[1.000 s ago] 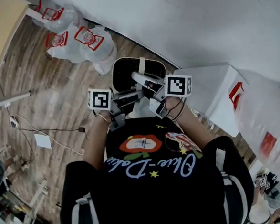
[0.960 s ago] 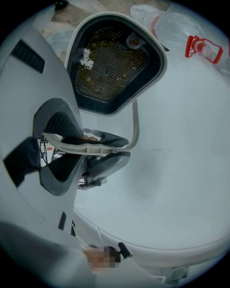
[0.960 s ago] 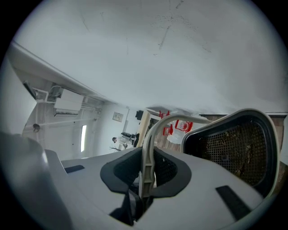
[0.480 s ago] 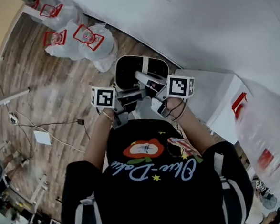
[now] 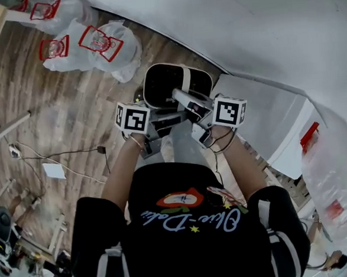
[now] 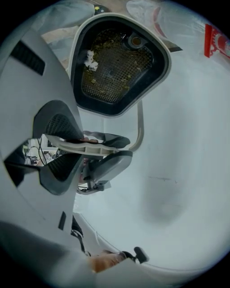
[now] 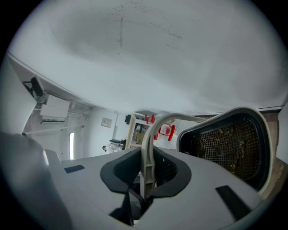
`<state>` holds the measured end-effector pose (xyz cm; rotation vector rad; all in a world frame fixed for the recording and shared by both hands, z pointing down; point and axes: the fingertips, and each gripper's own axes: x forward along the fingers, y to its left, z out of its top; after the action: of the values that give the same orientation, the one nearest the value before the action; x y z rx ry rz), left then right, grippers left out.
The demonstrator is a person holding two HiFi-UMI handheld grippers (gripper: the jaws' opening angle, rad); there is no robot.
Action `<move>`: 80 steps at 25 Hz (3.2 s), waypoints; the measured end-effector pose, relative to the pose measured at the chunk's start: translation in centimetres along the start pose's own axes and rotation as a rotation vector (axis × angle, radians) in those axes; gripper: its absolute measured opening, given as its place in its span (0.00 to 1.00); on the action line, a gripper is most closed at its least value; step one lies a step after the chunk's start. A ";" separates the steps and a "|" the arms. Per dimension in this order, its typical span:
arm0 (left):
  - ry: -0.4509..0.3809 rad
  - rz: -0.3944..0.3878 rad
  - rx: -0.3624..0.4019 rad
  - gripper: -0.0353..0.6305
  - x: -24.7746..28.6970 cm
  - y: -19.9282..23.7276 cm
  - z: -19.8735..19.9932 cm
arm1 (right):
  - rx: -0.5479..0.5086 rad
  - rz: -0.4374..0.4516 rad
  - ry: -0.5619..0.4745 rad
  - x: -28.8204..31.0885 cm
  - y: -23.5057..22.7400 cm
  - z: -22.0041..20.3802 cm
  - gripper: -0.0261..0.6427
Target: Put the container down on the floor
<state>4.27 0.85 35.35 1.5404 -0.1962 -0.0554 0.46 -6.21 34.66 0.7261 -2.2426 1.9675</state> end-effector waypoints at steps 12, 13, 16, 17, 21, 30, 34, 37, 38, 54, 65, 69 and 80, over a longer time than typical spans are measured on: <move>0.013 -0.022 -0.011 0.18 1.2 3.5 0.1 | 0.008 -0.034 -0.033 0.5 -3.9 -0.3 0.12; 0.012 -0.024 -0.007 0.18 1.2 3.5 0.0 | -0.005 -0.031 -0.037 0.5 -3.7 -0.2 0.12; 0.009 -0.043 0.009 0.18 1.2 3.3 -0.1 | -0.010 -0.060 -0.043 0.3 -4.1 -0.5 0.12; 0.008 -0.045 0.006 0.18 1.2 3.8 0.2 | -0.005 -0.070 -0.042 0.5 -4.8 -0.4 0.12; 0.008 -0.031 -0.019 0.18 1.9 8.4 2.2 | -0.005 -0.056 -0.018 3.3 -8.7 0.7 0.12; -0.039 -0.033 -0.050 0.18 2.5 13.2 4.2 | 0.023 -0.090 0.001 5.6 -13.7 1.3 0.12; -0.052 -0.022 -0.057 0.18 2.4 15.4 4.4 | -0.009 -0.092 0.046 6.7 -15.1 0.6 0.12; -0.068 -0.042 -0.079 0.18 2.4 16.4 4.8 | -0.022 -0.097 0.072 7.6 -16.2 0.4 0.12; -0.078 -0.039 -0.081 0.18 2.4 16.9 5.0 | -0.019 -0.101 0.078 7.9 -16.7 0.4 0.12; -0.099 -0.025 -0.069 0.18 2.4 22.6 7.8 | -0.003 -0.140 0.051 11.6 -22.0 1.8 0.12; -0.103 -0.008 -0.075 0.17 2.9 25.6 9.1 | -0.001 -0.167 0.036 13.1 -25.1 2.5 0.12; -0.108 0.002 -0.078 0.17 3.0 26.8 9.5 | 0.000 -0.172 0.040 13.7 -26.3 2.5 0.12; -0.109 0.044 -0.067 0.17 3.3 30.4 10.4 | 0.002 -0.179 0.036 15.0 -29.4 2.8 0.12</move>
<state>3.14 -8.90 66.14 1.4666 -0.3115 -0.1106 -0.69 -15.35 66.48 0.8512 -2.0756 1.8851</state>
